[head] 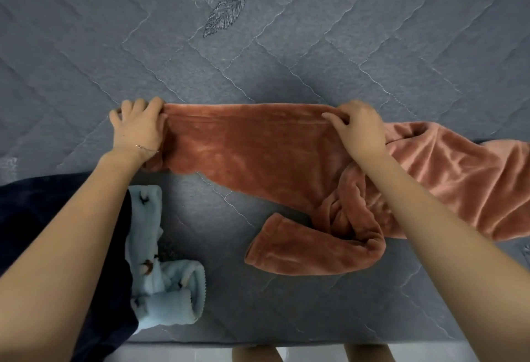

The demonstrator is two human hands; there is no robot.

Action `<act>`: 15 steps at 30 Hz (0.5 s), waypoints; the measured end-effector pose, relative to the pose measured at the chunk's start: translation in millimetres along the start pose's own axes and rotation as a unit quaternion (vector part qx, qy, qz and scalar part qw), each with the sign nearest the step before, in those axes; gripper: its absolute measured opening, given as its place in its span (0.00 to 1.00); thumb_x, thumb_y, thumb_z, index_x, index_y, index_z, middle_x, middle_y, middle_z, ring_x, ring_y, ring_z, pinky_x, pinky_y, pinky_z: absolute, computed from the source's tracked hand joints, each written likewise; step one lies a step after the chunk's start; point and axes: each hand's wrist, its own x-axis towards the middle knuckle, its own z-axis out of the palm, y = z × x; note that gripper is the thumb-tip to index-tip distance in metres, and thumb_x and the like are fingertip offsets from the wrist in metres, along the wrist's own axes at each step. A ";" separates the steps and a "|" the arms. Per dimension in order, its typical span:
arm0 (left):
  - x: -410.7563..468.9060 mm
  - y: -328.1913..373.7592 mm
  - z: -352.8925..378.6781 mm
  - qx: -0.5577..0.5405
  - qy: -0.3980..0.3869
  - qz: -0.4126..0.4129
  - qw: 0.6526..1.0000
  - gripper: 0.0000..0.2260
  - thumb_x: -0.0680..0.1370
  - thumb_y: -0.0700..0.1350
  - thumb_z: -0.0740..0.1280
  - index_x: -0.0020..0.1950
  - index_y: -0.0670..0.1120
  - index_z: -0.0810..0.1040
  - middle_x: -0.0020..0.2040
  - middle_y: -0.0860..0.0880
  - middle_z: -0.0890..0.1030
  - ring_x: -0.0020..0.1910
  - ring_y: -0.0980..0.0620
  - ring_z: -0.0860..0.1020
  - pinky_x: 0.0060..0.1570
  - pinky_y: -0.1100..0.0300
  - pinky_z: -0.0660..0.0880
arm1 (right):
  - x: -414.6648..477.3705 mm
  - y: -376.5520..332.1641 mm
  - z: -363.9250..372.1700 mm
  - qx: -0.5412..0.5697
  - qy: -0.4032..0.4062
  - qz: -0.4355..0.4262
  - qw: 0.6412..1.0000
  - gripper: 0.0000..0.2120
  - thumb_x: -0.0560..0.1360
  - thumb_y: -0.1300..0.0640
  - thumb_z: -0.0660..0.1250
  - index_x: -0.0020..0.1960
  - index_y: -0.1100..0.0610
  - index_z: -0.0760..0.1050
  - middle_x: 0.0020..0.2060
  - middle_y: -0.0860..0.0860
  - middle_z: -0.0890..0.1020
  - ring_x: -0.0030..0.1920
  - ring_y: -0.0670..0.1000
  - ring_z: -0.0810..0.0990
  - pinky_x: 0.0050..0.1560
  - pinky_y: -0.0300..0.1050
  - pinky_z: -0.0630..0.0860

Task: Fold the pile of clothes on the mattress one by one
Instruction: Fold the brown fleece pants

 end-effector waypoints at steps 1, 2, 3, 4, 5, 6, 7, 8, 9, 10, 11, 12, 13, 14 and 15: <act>2.1 1.6 2.4 -0.002 0.012 0.010 1.000 0.10 0.81 0.44 0.58 0.58 0.41 0.72 0.55 0.36 0.73 0.58 0.37 0.67 0.61 0.45 0.57 | 1.0 0.7 1.4 -0.004 0.007 0.003 1.000 0.20 0.77 0.47 0.66 0.41 0.65 0.77 0.39 0.59 0.78 0.45 0.59 0.75 0.46 0.51 0.68; 3.8 3.7 4.7 -0.002 0.025 0.019 1.000 0.10 0.81 0.43 0.59 0.58 0.40 0.73 0.54 0.36 0.73 0.58 0.36 0.67 0.62 0.44 0.56 | 2.1 1.5 2.8 -0.009 0.012 0.007 1.000 0.20 0.77 0.47 0.66 0.40 0.65 0.77 0.39 0.59 0.78 0.45 0.60 0.75 0.46 0.51 0.68; 5.7 5.6 6.5 -0.003 0.037 0.027 0.999 0.10 0.81 0.43 0.59 0.57 0.39 0.74 0.54 0.36 0.73 0.57 0.36 0.68 0.64 0.44 0.56 | 3.3 2.3 4.2 -0.013 0.016 0.013 1.000 0.20 0.77 0.47 0.66 0.40 0.65 0.77 0.39 0.60 0.77 0.45 0.60 0.75 0.47 0.52 0.68; 7.7 7.5 8.0 -0.008 0.049 0.030 0.998 0.10 0.81 0.42 0.60 0.58 0.39 0.75 0.54 0.36 0.73 0.58 0.36 0.68 0.65 0.43 0.56 | 4.6 3.2 5.7 -0.015 0.019 0.021 0.999 0.20 0.77 0.47 0.66 0.40 0.65 0.77 0.39 0.60 0.77 0.45 0.60 0.75 0.47 0.52 0.68; 9.0 9.1 9.4 -0.018 0.057 0.029 0.998 0.11 0.80 0.42 0.60 0.60 0.39 0.75 0.56 0.36 0.73 0.59 0.35 0.68 0.67 0.43 0.56 | 6.0 3.5 7.3 -0.016 0.020 0.029 0.999 0.20 0.77 0.47 0.66 0.40 0.65 0.77 0.39 0.60 0.77 0.46 0.61 0.74 0.48 0.52 0.68; 9.9 10.6 10.6 -0.032 0.062 0.027 0.997 0.13 0.80 0.41 0.60 0.63 0.40 0.74 0.60 0.36 0.72 0.61 0.35 0.68 0.68 0.42 0.55 | 7.0 3.3 9.0 -0.018 0.020 0.037 0.999 0.20 0.77 0.47 0.66 0.41 0.65 0.78 0.40 0.59 0.77 0.47 0.61 0.74 0.49 0.52 0.68; 10.1 13.0 11.4 -0.047 0.064 0.025 0.997 0.15 0.80 0.41 0.60 0.66 0.41 0.72 0.63 0.36 0.71 0.64 0.36 0.67 0.70 0.42 0.54 | 7.3 2.0 10.6 -0.021 0.020 0.045 0.999 0.19 0.77 0.47 0.66 0.43 0.64 0.79 0.41 0.59 0.78 0.48 0.61 0.74 0.50 0.52 0.67; 9.3 16.6 12.1 -0.062 0.065 0.026 0.996 0.17 0.80 0.41 0.61 0.69 0.42 0.70 0.67 0.36 0.68 0.67 0.37 0.65 0.71 0.41 0.52 | 7.0 -0.4 12.7 -0.021 0.023 0.048 0.998 0.17 0.77 0.47 0.67 0.45 0.62 0.80 0.43 0.58 0.78 0.50 0.61 0.74 0.51 0.52 0.67; 7.9 22.1 13.0 -0.075 0.062 0.031 0.995 0.19 0.80 0.42 0.61 0.71 0.43 0.68 0.70 0.37 0.66 0.70 0.37 0.62 0.72 0.41 0.51 | 5.9 -3.5 14.7 -0.018 0.030 0.047 0.998 0.15 0.76 0.48 0.67 0.49 0.59 0.81 0.46 0.57 0.79 0.52 0.61 0.73 0.53 0.52 0.67; 5.1 29.4 14.3 -0.083 0.058 0.041 0.994 0.20 0.79 0.42 0.62 0.72 0.44 0.67 0.72 0.37 0.64 0.72 0.38 0.61 0.72 0.41 0.49 | 4.4 -7.1 16.1 -0.012 0.035 0.040 0.999 0.13 0.76 0.48 0.68 0.53 0.57 0.81 0.49 0.55 0.79 0.55 0.60 0.73 0.55 0.51 0.67; 0.5 38.2 16.1 -0.085 0.053 0.057 0.993 0.22 0.79 0.42 0.62 0.73 0.44 0.67 0.73 0.38 0.63 0.73 0.39 0.60 0.73 0.41 0.48 | 2.1 -11.2 17.1 -0.008 0.036 0.029 0.999 0.15 0.75 0.48 0.68 0.58 0.55 0.80 0.53 0.54 0.79 0.57 0.58 0.73 0.58 0.51 0.66; -5.3 49.0 18.3 -0.085 0.049 0.080 0.992 0.22 0.79 0.43 0.63 0.73 0.44 0.66 0.74 0.38 0.62 0.74 0.39 0.59 0.73 0.41 0.48 | -0.8 -14.5 17.4 -0.004 0.036 0.015 0.999 0.17 0.75 0.49 0.69 0.61 0.54 0.78 0.57 0.53 0.78 0.60 0.57 0.72 0.60 0.51 0.65; -12.1 61.6 21.2 -0.088 0.045 0.104 0.990 0.22 0.79 0.43 0.63 0.73 0.44 0.66 0.75 0.39 0.62 0.74 0.40 0.59 0.73 0.40 0.48 | -4.0 -16.9 16.8 -0.001 0.040 -0.002 0.999 0.19 0.75 0.49 0.69 0.64 0.54 0.77 0.60 0.53 0.77 0.63 0.57 0.71 0.63 0.50 0.64; -20.8 75.1 24.3 -0.096 0.039 0.123 0.987 0.22 0.79 0.44 0.63 0.74 0.44 0.66 0.75 0.40 0.63 0.75 0.40 0.59 0.73 0.41 0.48 | -8.1 -18.7 15.7 0.007 0.046 -0.018 0.999 0.21 0.74 0.50 0.70 0.65 0.55 0.76 0.62 0.54 0.76 0.65 0.57 0.71 0.65 0.50 0.63; -30.9 87.9 27.6 -0.109 0.033 0.137 0.984 0.22 0.79 0.45 0.63 0.74 0.45 0.66 0.75 0.41 0.63 0.75 0.41 0.59 0.73 0.41 0.49 | -12.6 -20.6 15.1 0.017 0.049 -0.034 0.998 0.21 0.74 0.51 0.71 0.65 0.56 0.76 0.62 0.55 0.76 0.65 0.57 0.71 0.66 0.51 0.63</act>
